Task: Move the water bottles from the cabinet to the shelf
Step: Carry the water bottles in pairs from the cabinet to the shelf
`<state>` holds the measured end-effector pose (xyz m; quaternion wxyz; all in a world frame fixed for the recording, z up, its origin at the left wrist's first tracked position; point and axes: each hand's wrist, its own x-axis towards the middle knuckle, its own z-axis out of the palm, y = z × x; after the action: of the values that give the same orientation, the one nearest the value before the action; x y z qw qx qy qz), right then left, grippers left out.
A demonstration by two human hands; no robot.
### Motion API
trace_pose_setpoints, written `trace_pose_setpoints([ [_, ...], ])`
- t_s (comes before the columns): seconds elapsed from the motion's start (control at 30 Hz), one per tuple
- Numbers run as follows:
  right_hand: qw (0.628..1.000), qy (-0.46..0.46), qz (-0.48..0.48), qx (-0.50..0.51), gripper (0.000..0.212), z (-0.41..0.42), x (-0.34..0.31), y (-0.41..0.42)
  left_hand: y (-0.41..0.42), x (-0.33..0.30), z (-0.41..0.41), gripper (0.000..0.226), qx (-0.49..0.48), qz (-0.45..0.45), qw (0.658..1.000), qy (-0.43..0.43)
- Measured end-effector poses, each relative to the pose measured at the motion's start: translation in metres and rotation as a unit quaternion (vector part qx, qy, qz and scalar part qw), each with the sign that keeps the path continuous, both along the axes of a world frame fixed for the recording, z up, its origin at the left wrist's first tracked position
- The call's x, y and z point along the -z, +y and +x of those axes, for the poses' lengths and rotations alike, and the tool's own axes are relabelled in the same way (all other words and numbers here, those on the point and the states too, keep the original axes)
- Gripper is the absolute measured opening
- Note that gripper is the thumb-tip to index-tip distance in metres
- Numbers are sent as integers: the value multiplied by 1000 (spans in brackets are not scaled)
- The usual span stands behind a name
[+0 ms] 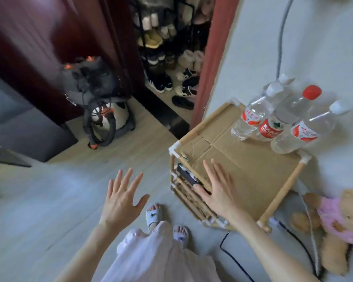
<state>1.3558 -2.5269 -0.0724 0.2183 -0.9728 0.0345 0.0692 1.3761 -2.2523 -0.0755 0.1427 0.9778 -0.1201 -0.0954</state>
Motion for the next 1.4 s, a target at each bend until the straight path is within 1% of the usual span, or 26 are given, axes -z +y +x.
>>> trace_pose_setpoints([
  [0.1, 997, -29, 32, -70, 80, 5, -10, 46, 39, 2, -48, 71, -82, -1, 997, 0],
  [0.2, 982, -13, 7, -187, 81, 1, -17, 105, 77, -1, -93, 71, -165, -28, 986, -13],
  [0.37, 948, -9, 10, -318, 82, -20, -20, 236, 162, -9, -174, 70, -315, -74, 945, -55],
  [0.43, 930, -15, 17, -367, 81, -40, -21, 299, 205, -11, -213, 67, -364, -74, 926, -59],
  [0.53, 898, -26, 32, -439, 81, -81, -25, 400, 279, -15, -279, 65, -427, -46, 901, -63],
  [0.63, 851, -32, 30, -523, 81, -131, -27, 501, 355, -21, -351, 71, -502, -10, 862, -72],
  [0.7, 819, -36, 32, -571, 82, -166, -30, 562, 396, -28, -396, 68, -562, 6, 823, -78],
  [0.77, 785, -36, 33, -617, 82, -199, -33, 616, 428, -32, -436, 66, -611, 14, 788, -78],
  [0.87, 738, -38, 26, -674, 83, -236, -34, 688, 463, -32, -480, 65, -658, 26, 749, -71],
  [0.97, 707, -41, 27, -705, 82, -263, -32, 755, 494, -26, -510, 64, -698, 18, 714, -61],
  [1.07, 672, -43, 21, -739, 82, -287, -26, 825, 538, -20, -532, 67, -734, 3, 675, -78],
  [1.17, 642, -49, 23, -765, 82, -308, -23, 904, 604, -19, -557, 69, -765, 6, 636, -100],
  [1.3, 600, -53, 39, -797, 80, -336, -30, 1020, 704, -28, -589, 69, -803, 25, 586, -108],
  [1.33, 591, -49, 45, -804, 80, -344, -34, 1053, 732, -32, -596, 69, -809, 24, 577, -109],
  [1.4, 566, -55, 53, -821, 77, -355, -41, 1096, 767, -39, -603, 68, -811, 36, 573, -111],
])
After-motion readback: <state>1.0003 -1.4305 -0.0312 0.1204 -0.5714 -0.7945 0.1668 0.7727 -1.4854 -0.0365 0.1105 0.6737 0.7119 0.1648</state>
